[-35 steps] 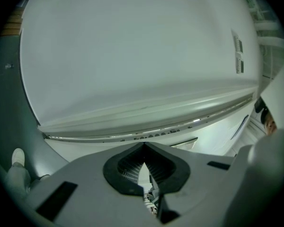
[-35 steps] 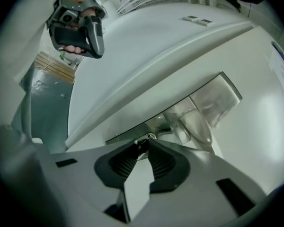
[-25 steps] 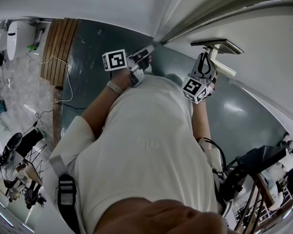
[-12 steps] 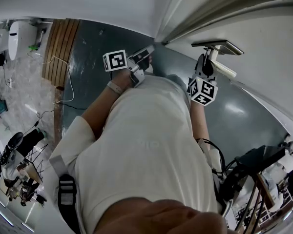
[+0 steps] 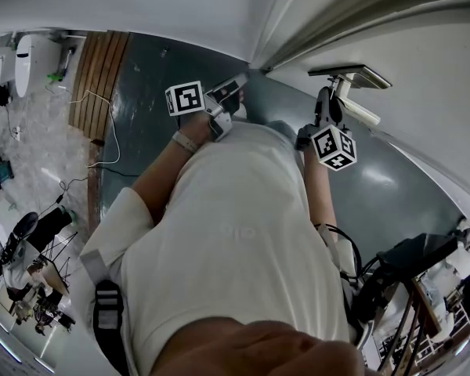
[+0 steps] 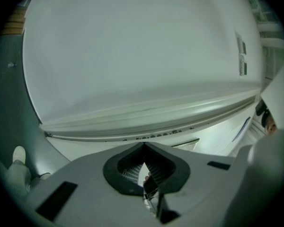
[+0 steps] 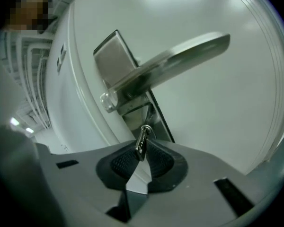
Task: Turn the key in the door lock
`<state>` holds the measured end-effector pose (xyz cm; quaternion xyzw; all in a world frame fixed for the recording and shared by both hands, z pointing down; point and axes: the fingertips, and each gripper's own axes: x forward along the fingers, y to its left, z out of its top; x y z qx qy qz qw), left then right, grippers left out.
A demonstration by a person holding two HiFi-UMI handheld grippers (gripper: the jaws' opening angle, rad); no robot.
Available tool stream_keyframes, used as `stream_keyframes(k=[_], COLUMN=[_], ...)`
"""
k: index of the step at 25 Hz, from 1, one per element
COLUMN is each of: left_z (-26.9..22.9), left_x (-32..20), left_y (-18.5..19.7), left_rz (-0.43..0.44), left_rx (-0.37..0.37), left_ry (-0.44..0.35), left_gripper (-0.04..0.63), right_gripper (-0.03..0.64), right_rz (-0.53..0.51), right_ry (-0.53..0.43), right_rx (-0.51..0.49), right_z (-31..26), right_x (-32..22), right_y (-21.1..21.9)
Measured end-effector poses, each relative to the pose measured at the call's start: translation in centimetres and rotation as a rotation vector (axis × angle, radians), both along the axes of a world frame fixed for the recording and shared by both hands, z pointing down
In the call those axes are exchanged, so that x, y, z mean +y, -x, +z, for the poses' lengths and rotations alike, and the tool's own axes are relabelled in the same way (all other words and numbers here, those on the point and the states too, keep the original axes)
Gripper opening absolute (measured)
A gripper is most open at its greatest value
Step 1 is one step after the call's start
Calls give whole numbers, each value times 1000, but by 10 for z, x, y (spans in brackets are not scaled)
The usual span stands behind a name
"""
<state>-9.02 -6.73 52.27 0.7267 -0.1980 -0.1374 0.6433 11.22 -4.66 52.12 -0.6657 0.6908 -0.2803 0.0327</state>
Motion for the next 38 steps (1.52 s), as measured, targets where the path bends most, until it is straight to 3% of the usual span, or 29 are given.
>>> stream_keyframes(k=[2,6,9,13,18,20,23,28,32,36,38], left_z=[5,0,6,8,-3,0,4,14,0,6,5], left_x=[-1,0,0,0,0,0,-1,1,2,4,5], left_y=[3,1,2,3,0,1,3,4,-1,-2,-5], left_rz=[-1,-4,-2,-4,-11,-12,-10,-7,-5,-4,-2], left_rx=[-27,7,-32,-35,40,30,6,-42,32,12,37], left_ry=[-7,2,-2,2,15,16,10,14,16,30,40], left_gripper=[6,6,6,6,6,6,6,6,6,6,6], right_gripper=[56,54,54,54,55,57,57,57,58,77,77], right_rz=[18,46,66,129,132,134,134,126,75,-6,-4], right_ry=[-2,-11,-14,25,25,25,22,21,22,45,52], right_rx=[-108,-346,-511,-726,-882,-932,-968,-942,-877,-856,-870], right_z=[0,-1,-1,4,7,7,8,8,6,5,7], right_x=[0,-1,-1,3,2,2,2,2,2,-1,-2], right_y=[0,2,2,0,0,0,1,0,0,9,9])
